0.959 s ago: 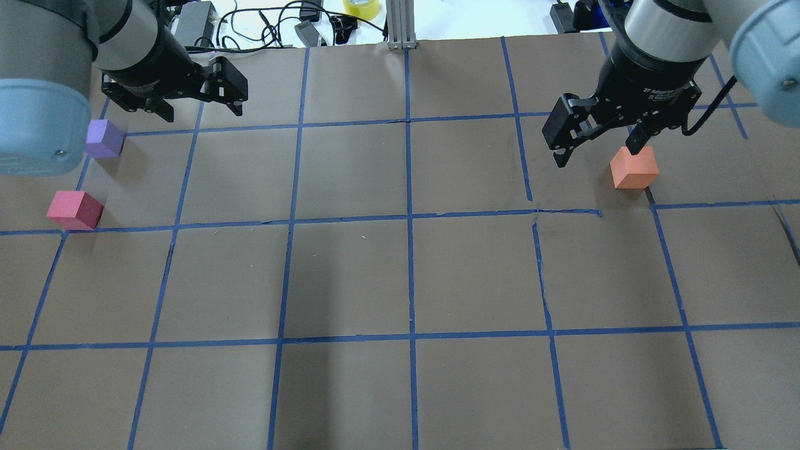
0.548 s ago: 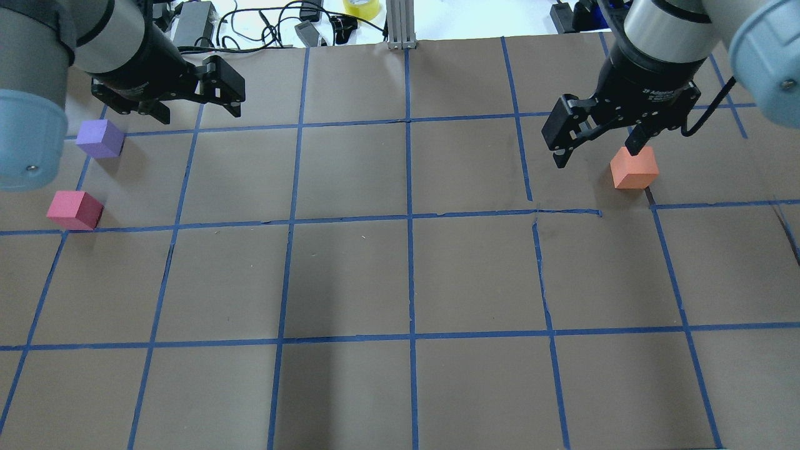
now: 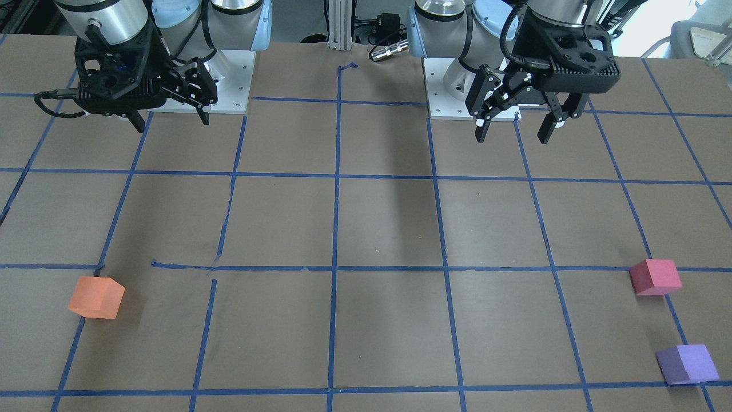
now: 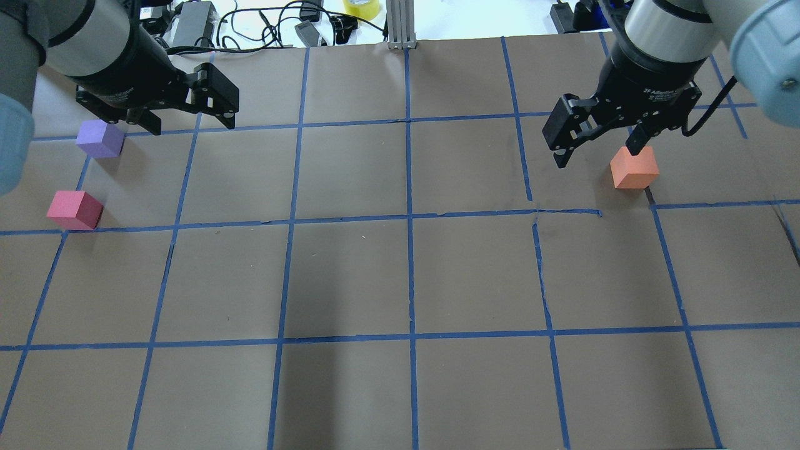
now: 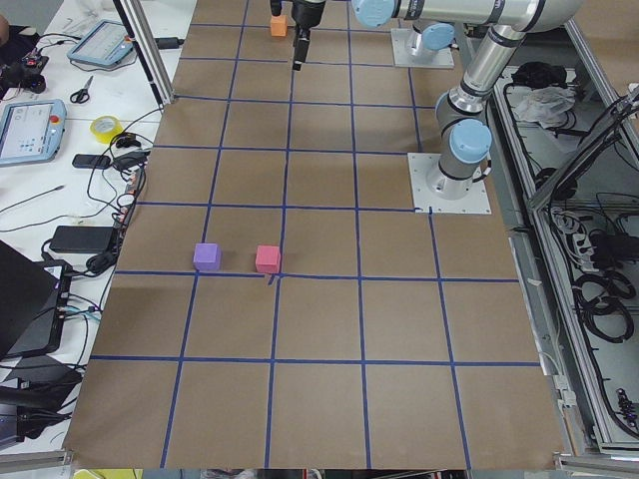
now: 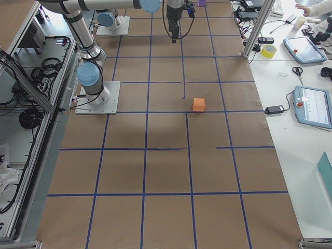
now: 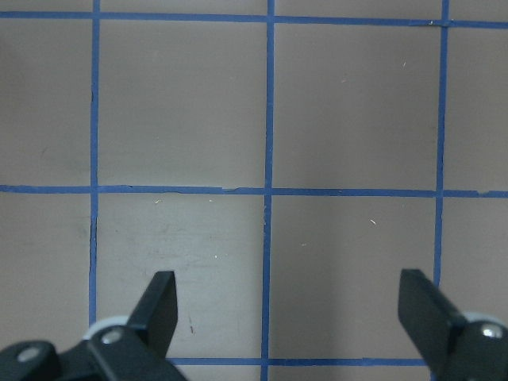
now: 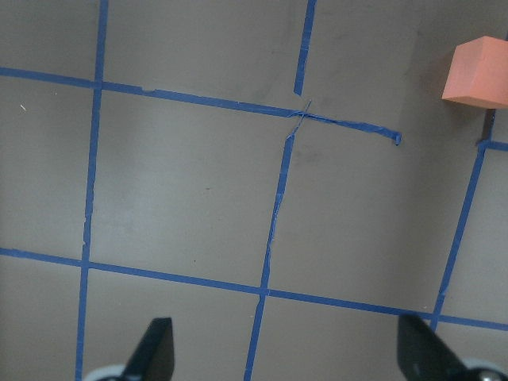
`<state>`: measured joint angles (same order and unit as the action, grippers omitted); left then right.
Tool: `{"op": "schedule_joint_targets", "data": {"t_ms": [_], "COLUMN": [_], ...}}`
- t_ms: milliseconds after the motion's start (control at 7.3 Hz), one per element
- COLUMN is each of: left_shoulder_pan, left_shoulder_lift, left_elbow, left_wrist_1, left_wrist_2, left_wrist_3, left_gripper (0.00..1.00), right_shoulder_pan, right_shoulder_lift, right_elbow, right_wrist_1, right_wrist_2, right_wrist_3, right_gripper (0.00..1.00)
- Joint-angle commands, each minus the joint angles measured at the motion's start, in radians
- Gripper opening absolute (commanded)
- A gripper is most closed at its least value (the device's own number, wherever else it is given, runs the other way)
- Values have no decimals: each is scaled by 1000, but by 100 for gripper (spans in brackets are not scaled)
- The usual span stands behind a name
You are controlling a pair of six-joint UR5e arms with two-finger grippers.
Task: Arrange blocks in a line
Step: 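Move the right gripper above the orange cube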
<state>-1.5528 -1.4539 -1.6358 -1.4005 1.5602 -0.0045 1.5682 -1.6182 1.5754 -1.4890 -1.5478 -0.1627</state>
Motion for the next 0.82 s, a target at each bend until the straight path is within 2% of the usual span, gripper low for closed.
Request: {"op": "schedule_joint_targets", "data": {"t_ms": [0, 137, 274, 411, 685], "left_shoulder_pan": [0, 2, -4, -4, 3], "left_shoulder_lift": [23, 20, 27, 36, 41], "left_elbow": [-16, -6, -4, -4, -1], "left_wrist_1": [-35, -35, -44, -57, -52], "left_wrist_2": [12, 14, 12, 11, 12], "left_wrist_3": [84, 84, 84, 84, 84], "left_gripper": [100, 100, 100, 100, 100], "right_shoulder_pan": [-17, -60, -133, -208, -296], "right_shoulder_lift": [11, 12, 21, 111, 284], "right_elbow": [-20, -17, -14, -9, -6], "right_wrist_1": [-10, -23, -87, -126, -294], "right_wrist_2": [2, 3, 9, 3, -12], "right_wrist_3": [-11, -44, -57, -70, -90], "right_gripper": [100, 100, 100, 100, 100]}}
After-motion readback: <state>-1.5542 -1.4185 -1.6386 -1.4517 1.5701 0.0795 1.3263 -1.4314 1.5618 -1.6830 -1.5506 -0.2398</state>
